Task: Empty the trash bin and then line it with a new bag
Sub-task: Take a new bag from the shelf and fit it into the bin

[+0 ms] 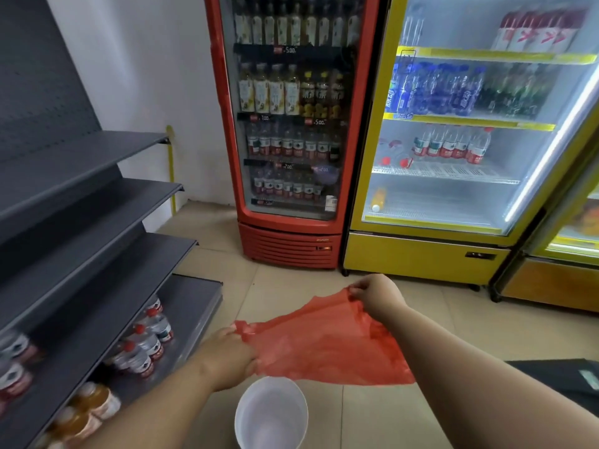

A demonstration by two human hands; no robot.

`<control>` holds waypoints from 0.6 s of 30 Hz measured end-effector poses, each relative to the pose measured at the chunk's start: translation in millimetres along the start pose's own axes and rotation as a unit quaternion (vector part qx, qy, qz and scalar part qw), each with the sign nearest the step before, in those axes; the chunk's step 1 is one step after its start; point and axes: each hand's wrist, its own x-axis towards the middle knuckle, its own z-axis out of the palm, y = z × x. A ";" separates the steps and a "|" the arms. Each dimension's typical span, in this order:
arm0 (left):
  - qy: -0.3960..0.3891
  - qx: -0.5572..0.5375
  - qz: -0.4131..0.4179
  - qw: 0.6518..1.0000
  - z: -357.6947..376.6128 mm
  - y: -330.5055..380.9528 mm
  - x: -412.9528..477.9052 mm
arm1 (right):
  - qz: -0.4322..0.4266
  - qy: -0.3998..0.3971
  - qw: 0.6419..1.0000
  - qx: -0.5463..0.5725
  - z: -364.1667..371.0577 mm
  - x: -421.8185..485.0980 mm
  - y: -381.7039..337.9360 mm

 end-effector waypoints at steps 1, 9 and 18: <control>0.001 -0.007 -0.028 1.000 1.3 -1.0 0.4 | -0.007 -0.006 1.000 0.005 3.4 0.5 -1.0; 0.049 -0.025 -0.267 0.962 23.6 -32.4 -9.1 | -0.034 -0.059 0.997 0.041 33.3 -2.1 -8.6; 0.111 -0.045 -0.331 0.936 60.4 -63.6 -20.3 | 0.027 -0.100 0.992 0.073 102.6 -4.9 2.8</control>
